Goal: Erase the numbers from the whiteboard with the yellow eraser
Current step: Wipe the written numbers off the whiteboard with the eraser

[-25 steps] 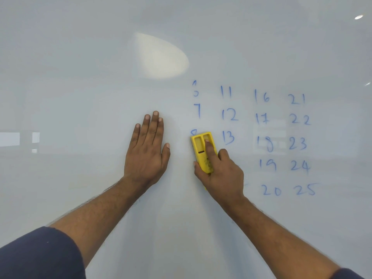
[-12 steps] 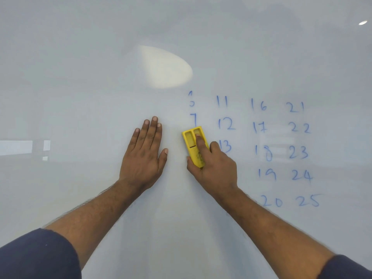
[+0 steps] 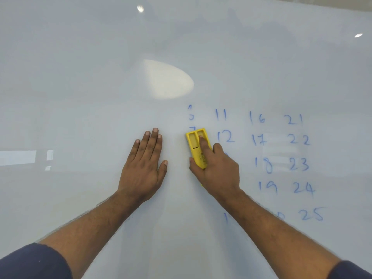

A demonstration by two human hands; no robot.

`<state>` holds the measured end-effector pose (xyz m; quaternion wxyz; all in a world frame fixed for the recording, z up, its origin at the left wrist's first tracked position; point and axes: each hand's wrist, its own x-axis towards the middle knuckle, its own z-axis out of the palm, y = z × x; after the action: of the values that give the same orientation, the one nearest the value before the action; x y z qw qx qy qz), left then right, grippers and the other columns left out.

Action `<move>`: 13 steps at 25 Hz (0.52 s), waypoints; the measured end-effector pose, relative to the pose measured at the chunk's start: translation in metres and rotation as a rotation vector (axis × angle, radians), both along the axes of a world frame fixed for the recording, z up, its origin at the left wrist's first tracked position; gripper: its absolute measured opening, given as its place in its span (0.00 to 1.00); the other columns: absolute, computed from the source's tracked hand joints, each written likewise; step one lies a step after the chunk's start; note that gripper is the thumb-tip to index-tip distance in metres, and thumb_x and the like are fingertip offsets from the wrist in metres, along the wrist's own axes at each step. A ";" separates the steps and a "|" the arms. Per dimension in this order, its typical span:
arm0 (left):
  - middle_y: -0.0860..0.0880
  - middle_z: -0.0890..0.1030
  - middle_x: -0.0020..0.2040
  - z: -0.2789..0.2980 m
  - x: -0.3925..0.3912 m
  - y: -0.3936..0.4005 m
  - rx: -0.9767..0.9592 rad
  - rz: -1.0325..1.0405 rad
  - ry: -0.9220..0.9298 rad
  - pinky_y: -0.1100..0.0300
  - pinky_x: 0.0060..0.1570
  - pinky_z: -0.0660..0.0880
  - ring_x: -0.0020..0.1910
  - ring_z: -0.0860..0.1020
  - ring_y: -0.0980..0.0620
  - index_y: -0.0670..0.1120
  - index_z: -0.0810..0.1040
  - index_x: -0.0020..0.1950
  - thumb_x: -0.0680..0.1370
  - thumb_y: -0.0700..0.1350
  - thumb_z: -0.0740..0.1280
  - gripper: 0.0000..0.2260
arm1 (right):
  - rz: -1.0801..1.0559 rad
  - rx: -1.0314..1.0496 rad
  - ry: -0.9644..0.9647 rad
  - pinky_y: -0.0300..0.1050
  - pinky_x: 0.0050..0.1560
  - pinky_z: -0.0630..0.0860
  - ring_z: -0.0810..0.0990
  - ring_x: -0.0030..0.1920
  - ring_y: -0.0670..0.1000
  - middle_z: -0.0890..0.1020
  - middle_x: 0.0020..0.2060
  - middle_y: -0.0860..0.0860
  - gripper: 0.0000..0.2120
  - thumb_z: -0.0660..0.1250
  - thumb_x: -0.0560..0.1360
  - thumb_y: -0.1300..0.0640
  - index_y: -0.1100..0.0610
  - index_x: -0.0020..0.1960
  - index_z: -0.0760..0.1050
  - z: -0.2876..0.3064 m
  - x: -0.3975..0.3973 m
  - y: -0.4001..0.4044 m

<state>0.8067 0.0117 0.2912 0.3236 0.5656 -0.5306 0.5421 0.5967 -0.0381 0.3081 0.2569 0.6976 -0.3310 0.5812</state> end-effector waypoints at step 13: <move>0.44 0.52 0.83 0.022 -0.017 -0.014 -0.064 -0.011 0.111 0.45 0.80 0.52 0.82 0.50 0.46 0.41 0.52 0.82 0.83 0.52 0.50 0.29 | -0.029 0.020 0.000 0.44 0.29 0.68 0.75 0.35 0.56 0.72 0.44 0.53 0.30 0.60 0.75 0.39 0.49 0.73 0.62 0.046 0.014 0.004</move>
<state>0.7900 -0.0025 0.3134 0.3732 0.5813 -0.4973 0.5248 0.6103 -0.0343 0.3544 0.2583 0.6951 -0.3469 0.5742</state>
